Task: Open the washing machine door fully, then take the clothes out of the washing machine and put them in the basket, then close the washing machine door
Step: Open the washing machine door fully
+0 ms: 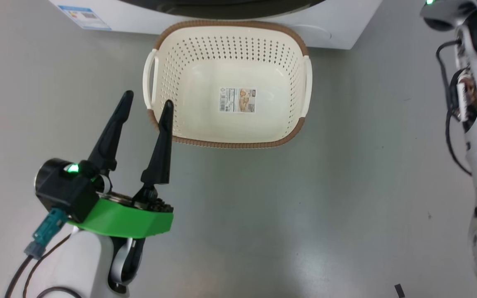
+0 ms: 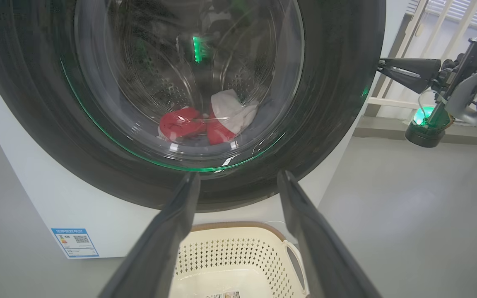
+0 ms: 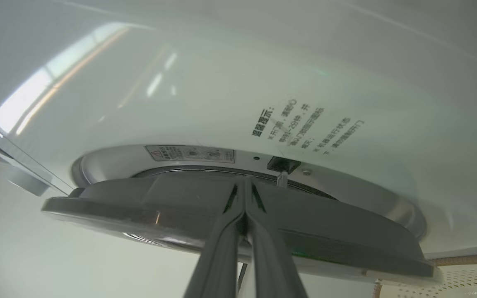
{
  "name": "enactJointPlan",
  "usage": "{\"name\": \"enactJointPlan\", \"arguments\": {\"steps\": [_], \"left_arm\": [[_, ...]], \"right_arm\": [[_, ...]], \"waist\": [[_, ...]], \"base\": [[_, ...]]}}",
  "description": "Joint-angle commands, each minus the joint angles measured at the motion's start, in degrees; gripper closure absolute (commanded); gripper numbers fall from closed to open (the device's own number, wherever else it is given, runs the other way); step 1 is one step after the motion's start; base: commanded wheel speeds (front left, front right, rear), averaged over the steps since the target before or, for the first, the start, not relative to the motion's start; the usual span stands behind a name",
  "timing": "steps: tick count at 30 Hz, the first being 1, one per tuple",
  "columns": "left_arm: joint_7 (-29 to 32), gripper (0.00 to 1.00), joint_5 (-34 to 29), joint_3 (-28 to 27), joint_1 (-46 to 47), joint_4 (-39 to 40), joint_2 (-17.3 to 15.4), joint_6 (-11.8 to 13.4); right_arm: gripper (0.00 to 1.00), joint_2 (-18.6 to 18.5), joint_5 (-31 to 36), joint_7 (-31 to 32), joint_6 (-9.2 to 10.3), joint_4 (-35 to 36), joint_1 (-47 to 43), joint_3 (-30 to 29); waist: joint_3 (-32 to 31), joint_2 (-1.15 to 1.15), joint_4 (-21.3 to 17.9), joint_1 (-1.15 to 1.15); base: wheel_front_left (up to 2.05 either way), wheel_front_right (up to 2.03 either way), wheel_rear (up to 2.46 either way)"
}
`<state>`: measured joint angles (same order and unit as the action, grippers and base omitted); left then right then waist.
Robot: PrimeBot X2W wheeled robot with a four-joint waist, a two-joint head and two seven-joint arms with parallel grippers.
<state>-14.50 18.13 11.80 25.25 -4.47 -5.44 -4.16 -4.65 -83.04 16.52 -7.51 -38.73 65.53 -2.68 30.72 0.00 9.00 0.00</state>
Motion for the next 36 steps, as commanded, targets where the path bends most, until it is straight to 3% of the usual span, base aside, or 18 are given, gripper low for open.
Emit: {"name": "enactJointPlan", "arguments": {"steps": [1,22,36], "left_arm": [[-0.49,0.00,-0.56,-1.81,0.69,1.23,-1.15,-0.64],[-0.50,0.00,-0.37,-5.64,0.78,1.04,0.34,-1.48],[-0.50,0.00,-1.13,-9.34,-0.50,1.27,0.59,-1.61]], "right_arm": [[1.00,0.67,-0.08,1.10,0.02,0.60,2.07,0.50],[1.00,0.38,1.57,14.10,0.02,-2.20,9.32,2.42],[1.00,1.32,3.16,18.54,0.02,0.77,6.34,4.88]], "waist": [[0.79,0.00,0.34,0.00],[4.07,0.00,0.56,0.00],[2.96,0.00,-0.62,0.00]], "base": [[0.00,0.00,0.00],[0.00,0.00,0.00],[0.00,0.00,0.00]]}}
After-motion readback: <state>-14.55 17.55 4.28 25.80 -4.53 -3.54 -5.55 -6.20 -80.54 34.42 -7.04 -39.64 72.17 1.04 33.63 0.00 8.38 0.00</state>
